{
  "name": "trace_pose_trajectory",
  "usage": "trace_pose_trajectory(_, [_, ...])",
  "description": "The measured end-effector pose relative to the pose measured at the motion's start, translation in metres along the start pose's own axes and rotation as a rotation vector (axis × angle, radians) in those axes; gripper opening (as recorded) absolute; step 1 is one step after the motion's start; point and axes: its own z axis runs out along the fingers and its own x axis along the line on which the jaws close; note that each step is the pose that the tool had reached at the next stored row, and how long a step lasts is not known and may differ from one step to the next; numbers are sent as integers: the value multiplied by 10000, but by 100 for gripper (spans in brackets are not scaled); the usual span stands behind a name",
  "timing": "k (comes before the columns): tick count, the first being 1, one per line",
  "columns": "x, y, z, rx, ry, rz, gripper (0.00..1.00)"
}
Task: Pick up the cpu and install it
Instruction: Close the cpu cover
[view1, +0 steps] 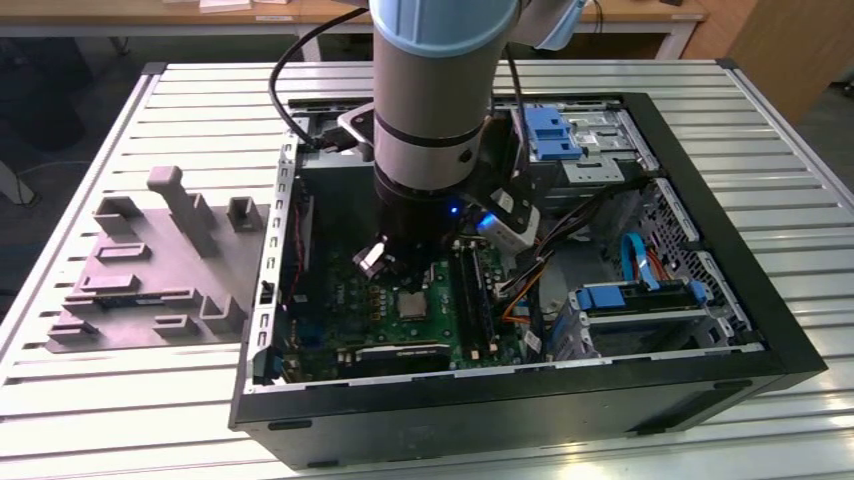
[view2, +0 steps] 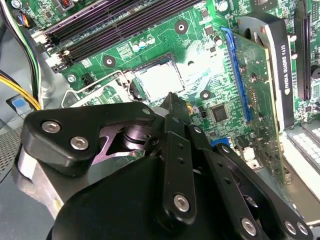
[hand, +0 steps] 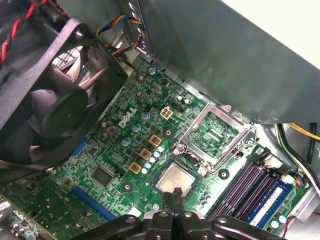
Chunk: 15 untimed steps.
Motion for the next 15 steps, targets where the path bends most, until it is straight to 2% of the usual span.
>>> trace_pose_trajectory(5, [0,0,0,4,2,-87,11])
trace_pose_trajectory(12, [0,-1,8,47,27,-1299,11])
trace_pose_trajectory(13, [0,0,10,-15,-31,-1377,11])
trace_pose_trajectory(15, [0,0,10,-272,-249,-1469,11])
